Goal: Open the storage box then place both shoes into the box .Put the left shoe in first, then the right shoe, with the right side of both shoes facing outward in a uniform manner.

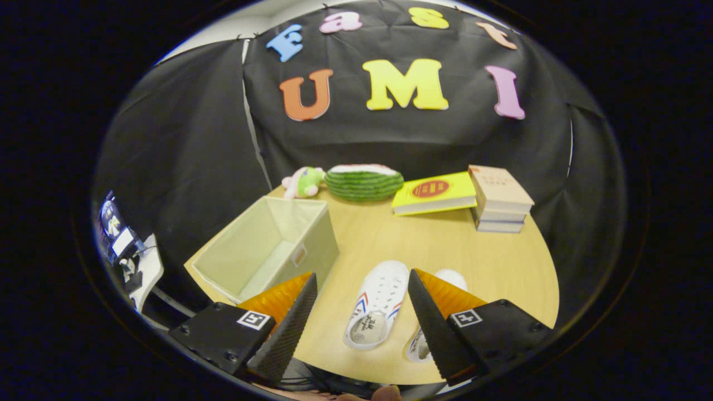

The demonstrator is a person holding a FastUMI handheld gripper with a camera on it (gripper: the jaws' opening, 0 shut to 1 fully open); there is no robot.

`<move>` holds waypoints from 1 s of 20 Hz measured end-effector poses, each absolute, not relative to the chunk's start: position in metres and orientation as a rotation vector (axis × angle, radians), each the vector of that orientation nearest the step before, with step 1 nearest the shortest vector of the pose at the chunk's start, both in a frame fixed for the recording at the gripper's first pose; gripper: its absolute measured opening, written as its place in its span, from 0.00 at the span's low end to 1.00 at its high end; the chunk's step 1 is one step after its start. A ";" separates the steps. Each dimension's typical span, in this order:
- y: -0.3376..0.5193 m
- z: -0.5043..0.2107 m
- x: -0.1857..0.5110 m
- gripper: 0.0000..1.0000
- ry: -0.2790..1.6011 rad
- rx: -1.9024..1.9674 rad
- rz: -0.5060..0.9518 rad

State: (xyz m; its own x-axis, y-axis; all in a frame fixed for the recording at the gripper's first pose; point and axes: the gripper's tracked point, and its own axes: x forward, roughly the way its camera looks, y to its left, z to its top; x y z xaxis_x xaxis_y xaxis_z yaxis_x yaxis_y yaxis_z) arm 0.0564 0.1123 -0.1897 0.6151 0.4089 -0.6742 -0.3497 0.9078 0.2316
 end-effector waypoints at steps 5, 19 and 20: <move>0.108 -0.275 0.053 1.00 1.100 0.122 0.420; 0.123 -0.350 0.074 0.42 1.326 0.257 0.407; 0.123 -0.352 0.074 0.38 1.334 0.270 0.394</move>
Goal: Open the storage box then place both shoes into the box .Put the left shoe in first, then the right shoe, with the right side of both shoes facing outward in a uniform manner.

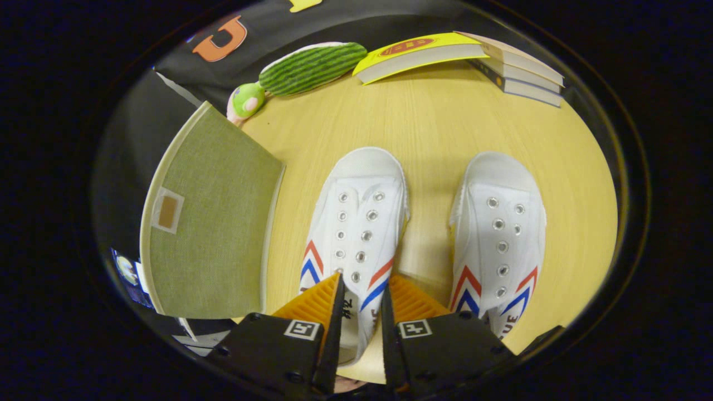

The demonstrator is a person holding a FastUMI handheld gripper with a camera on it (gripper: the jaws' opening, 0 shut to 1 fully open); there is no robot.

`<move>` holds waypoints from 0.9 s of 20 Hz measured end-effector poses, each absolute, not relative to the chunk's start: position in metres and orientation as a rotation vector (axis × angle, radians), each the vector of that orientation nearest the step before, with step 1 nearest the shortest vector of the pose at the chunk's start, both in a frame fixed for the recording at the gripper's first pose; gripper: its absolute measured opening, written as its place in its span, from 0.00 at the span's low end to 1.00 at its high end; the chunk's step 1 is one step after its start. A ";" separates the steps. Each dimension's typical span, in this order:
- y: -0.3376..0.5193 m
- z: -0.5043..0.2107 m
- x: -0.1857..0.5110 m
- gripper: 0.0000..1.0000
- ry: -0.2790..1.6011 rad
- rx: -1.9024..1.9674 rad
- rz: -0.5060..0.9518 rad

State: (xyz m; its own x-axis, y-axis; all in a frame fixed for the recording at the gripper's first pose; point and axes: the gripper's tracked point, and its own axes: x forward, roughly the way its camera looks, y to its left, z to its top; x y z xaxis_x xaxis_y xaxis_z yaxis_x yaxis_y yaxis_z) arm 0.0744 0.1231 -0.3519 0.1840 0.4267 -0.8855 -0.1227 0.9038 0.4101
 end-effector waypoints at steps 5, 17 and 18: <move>0.119 -0.346 0.073 0.08 1.346 0.382 0.356; 0.146 -0.170 0.079 0.06 1.170 0.632 0.418; 0.157 -0.150 0.078 0.06 1.161 0.643 0.436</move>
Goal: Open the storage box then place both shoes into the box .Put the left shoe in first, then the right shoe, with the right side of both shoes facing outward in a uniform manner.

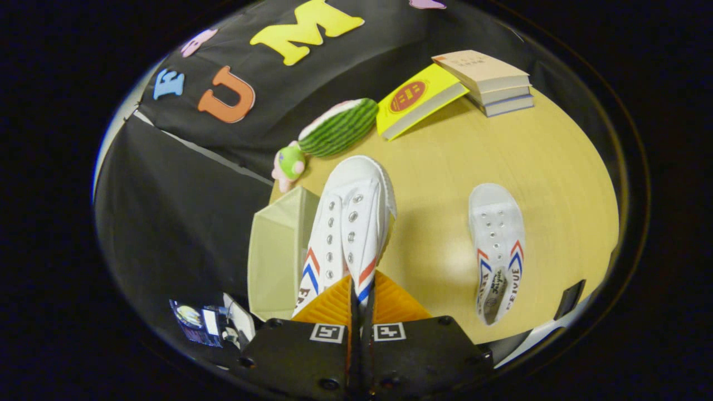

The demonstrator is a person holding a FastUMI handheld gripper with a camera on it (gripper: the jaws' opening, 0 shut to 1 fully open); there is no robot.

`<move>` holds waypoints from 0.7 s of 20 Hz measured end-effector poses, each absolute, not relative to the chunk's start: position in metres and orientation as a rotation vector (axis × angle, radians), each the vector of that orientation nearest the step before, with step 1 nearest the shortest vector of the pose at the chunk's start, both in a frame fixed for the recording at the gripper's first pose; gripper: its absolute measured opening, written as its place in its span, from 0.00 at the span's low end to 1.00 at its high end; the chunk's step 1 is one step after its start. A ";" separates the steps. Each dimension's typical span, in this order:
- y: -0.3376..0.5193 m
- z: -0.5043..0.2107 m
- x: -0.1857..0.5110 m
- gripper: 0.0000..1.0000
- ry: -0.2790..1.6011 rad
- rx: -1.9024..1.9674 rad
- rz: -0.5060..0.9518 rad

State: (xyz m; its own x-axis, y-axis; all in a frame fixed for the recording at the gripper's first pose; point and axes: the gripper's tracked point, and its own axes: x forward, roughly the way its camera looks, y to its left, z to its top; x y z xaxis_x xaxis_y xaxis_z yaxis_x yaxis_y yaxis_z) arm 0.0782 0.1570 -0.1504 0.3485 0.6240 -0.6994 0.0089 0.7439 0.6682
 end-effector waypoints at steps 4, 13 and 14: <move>0.209 -0.095 0.084 0.06 1.138 0.655 0.474; 0.353 -0.148 0.056 0.06 1.334 0.587 0.532; 0.363 -0.154 0.049 0.06 1.359 0.594 0.537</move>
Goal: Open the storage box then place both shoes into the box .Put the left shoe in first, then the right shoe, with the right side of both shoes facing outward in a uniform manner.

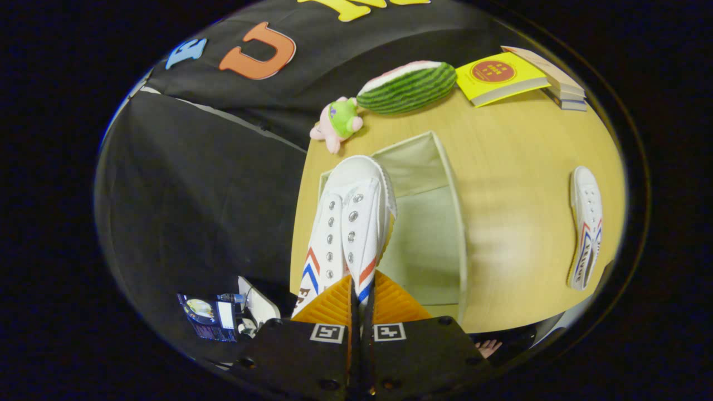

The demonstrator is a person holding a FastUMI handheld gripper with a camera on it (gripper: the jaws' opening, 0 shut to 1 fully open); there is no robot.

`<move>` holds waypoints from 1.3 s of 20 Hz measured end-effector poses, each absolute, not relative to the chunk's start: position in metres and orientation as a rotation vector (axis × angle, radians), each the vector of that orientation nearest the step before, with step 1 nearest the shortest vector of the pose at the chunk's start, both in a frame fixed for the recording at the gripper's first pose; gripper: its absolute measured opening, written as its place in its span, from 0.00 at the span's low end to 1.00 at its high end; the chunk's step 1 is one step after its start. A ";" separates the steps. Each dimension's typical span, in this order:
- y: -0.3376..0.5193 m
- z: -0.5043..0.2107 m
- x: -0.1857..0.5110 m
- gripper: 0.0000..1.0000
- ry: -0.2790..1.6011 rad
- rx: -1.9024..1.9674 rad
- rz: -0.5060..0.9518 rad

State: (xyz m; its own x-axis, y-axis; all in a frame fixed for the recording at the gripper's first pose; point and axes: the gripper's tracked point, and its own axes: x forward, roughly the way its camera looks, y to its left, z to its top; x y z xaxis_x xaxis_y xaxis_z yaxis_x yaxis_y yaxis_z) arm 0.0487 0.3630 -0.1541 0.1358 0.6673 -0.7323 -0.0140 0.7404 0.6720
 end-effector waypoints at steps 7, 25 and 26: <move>0.391 -0.186 0.044 0.07 1.416 0.597 0.501; 0.297 -0.110 0.040 0.94 1.079 0.390 0.605; 0.278 -0.109 0.040 0.94 1.072 0.375 0.584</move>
